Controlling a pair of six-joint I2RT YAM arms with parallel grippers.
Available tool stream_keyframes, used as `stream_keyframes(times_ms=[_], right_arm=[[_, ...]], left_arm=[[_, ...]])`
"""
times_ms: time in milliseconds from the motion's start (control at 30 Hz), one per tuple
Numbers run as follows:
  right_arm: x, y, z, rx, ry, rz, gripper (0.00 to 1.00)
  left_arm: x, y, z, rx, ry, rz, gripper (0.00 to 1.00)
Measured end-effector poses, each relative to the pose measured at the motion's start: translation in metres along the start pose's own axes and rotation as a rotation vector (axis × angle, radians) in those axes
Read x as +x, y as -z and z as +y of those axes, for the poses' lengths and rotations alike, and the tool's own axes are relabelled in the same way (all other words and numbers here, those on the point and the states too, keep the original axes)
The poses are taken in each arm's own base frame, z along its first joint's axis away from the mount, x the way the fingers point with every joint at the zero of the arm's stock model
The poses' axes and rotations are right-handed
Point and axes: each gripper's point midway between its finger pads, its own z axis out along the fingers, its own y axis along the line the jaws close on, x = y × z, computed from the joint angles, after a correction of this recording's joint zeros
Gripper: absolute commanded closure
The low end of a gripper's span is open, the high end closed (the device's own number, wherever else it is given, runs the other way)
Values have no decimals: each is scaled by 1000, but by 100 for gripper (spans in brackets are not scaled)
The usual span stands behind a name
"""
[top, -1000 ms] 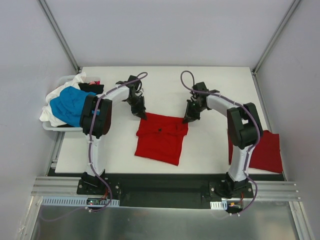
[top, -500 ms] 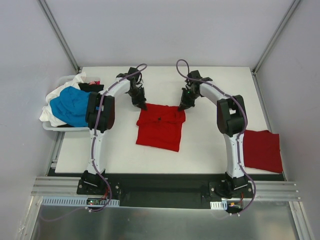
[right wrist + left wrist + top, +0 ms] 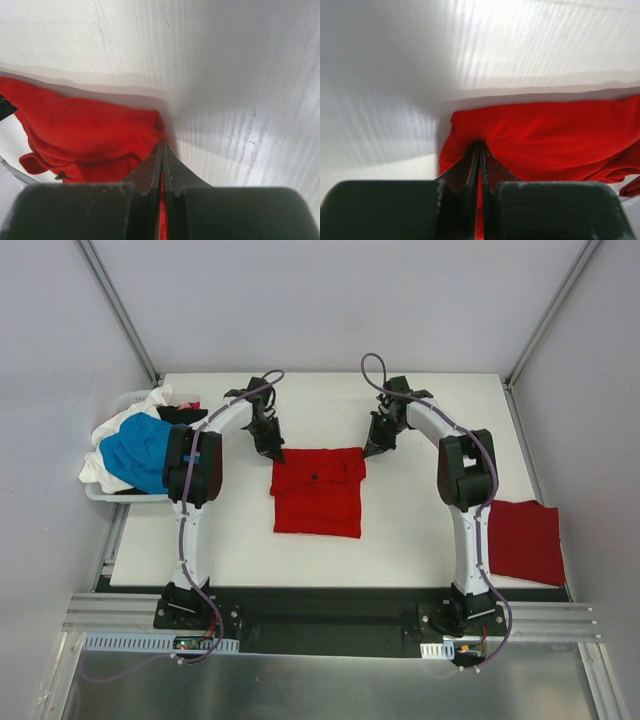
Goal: Fold and stack the t-shirts
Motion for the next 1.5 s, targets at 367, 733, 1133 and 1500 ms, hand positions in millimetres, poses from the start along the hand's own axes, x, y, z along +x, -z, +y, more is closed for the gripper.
stream_keyframes(times_ms=[367, 733, 1133, 1500], right_arm=[[39, 72, 47, -123, 60, -33, 47], [115, 59, 62, -157, 128, 107, 49], [217, 83, 29, -105, 200, 167, 48], [266, 65, 1, -46, 212, 242, 27]], left_arm=[[11, 102, -46, 80, -57, -205, 82], [87, 84, -62, 100, -116, -68, 86], [192, 88, -16, 24, -176, 23, 87], [238, 71, 23, -66, -164, 69, 66]])
